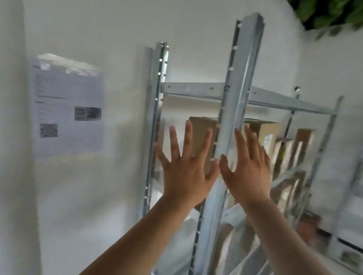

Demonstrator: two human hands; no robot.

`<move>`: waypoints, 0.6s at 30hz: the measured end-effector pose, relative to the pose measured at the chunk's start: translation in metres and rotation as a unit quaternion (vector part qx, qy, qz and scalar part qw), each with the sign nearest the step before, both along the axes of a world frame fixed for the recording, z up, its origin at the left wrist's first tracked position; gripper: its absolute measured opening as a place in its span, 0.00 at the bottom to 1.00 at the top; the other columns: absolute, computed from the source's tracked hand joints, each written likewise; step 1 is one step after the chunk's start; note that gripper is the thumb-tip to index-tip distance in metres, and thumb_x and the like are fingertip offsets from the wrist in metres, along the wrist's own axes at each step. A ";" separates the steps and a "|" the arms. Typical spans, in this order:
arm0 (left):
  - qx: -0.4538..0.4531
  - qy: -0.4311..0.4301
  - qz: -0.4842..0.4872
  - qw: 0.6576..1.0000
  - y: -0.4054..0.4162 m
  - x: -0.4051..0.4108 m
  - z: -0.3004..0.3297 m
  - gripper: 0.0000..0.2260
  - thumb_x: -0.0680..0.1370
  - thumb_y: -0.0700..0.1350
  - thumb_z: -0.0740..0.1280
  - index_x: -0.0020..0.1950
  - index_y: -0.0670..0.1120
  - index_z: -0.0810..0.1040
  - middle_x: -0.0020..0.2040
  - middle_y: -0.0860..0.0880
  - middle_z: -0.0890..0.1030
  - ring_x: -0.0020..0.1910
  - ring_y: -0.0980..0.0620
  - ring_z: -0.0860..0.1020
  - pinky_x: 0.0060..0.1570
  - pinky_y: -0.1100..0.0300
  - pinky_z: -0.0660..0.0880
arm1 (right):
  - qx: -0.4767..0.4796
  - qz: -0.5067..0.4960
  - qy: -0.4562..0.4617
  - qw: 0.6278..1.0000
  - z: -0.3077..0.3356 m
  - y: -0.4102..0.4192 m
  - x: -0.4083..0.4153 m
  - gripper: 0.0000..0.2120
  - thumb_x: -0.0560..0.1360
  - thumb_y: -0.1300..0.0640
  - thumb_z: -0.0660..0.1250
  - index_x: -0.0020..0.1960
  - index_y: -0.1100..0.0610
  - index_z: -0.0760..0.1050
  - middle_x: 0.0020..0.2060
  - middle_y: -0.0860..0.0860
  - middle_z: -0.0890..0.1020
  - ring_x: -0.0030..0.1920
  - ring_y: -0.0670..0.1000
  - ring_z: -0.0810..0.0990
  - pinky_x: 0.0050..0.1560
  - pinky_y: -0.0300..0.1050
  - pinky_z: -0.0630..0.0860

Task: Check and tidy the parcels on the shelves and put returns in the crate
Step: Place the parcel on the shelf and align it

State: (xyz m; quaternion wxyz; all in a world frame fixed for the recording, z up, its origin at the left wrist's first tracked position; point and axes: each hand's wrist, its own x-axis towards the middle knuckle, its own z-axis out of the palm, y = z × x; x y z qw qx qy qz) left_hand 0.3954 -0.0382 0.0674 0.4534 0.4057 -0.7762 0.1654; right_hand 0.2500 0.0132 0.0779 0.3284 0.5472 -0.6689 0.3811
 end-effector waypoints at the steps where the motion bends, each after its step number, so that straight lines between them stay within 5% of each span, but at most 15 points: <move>1: -0.013 -0.004 -0.030 0.999 0.013 -0.034 0.002 0.32 0.81 0.67 0.49 0.82 0.59 0.45 0.84 0.45 0.42 0.81 0.37 0.40 0.73 0.27 0.44 | -0.008 -0.025 -0.005 1.000 0.002 0.016 -0.033 0.35 0.80 0.41 0.58 0.82 0.50 0.51 0.83 0.52 0.54 0.82 0.55 0.54 0.79 0.60 0.60; 7: -0.051 -0.048 -0.191 0.979 0.090 -0.262 -0.008 0.30 0.81 0.64 0.50 0.82 0.60 0.49 0.84 0.47 0.45 0.82 0.40 0.41 0.73 0.27 0.44 | 0.002 -0.163 -0.043 0.986 -0.017 0.116 -0.240 0.36 0.79 0.41 0.61 0.82 0.48 0.50 0.83 0.51 0.52 0.82 0.54 0.52 0.79 0.59 0.58; 18: 0.112 -0.116 -0.190 0.968 0.085 -0.594 -0.099 0.31 0.81 0.66 0.45 0.82 0.60 0.42 0.83 0.46 0.41 0.81 0.38 0.39 0.71 0.24 0.46 | 0.069 -0.289 -0.088 0.951 -0.076 0.229 -0.585 0.35 0.79 0.40 0.58 0.81 0.49 0.52 0.82 0.52 0.55 0.82 0.55 0.55 0.78 0.61 0.60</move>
